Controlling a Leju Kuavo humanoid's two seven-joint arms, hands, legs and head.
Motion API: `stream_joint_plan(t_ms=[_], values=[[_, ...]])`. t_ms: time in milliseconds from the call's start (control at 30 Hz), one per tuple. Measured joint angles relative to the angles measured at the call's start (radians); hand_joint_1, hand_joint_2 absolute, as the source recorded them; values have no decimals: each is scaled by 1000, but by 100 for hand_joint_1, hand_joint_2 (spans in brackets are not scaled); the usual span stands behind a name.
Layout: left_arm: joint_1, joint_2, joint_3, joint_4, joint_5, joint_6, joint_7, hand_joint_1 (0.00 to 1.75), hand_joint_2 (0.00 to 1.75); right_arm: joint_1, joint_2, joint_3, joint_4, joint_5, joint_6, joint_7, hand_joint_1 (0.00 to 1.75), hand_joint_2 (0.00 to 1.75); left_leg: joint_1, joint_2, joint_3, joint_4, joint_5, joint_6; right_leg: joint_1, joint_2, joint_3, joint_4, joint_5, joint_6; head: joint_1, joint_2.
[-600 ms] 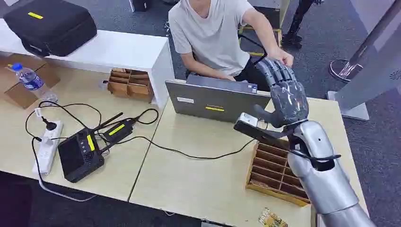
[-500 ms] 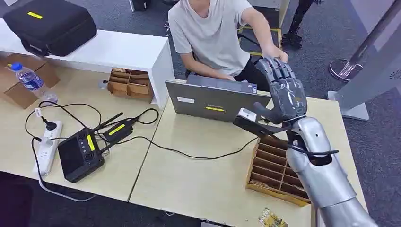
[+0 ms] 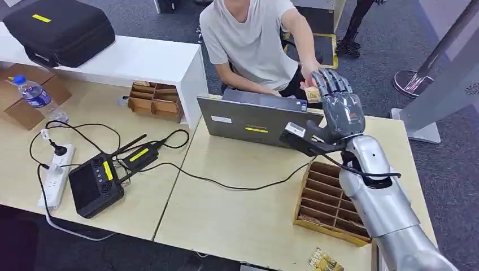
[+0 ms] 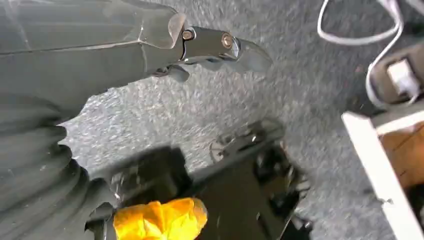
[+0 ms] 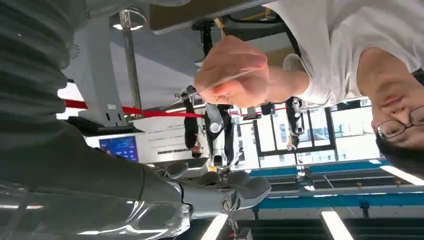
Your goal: Pass the card to the sensor for recognition and then transmit it.
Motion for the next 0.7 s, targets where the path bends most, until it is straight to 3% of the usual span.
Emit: stream_joint_plan(t_ms=[700], values=[[5,-14,14,0,3,-21,28,0,0,0,5,-7,9,-10,-5,-11,175,175,0,0,0,0,0,0,0,0,0,0,0,0,0,0]])
